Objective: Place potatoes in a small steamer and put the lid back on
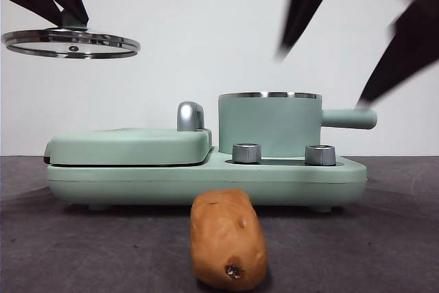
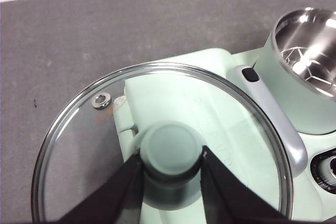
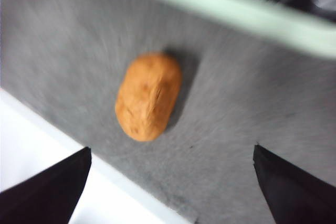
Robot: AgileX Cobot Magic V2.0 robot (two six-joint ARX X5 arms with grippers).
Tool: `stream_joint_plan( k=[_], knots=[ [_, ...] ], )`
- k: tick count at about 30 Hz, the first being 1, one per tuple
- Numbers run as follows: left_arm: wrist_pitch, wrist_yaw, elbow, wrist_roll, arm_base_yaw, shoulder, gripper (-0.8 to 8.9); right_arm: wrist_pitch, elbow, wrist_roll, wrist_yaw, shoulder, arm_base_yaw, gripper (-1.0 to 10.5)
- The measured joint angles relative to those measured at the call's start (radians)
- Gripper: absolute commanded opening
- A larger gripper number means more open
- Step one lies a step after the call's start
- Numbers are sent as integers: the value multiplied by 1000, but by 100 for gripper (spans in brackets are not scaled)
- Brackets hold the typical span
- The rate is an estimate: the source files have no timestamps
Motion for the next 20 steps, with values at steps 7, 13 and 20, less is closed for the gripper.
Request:
stream_joint_plan(
  k=[7,13,20],
  knots=[
    [-2,0,0,0,3,-1,5,58,121,105,122,288,156,527],
    [-2,0,0,0,4,-1,5,57,186,112,127,474,158,377],
    [5,5,0,0,5,-1,5,43,198,100,93,527,168,-8]
  ],
)
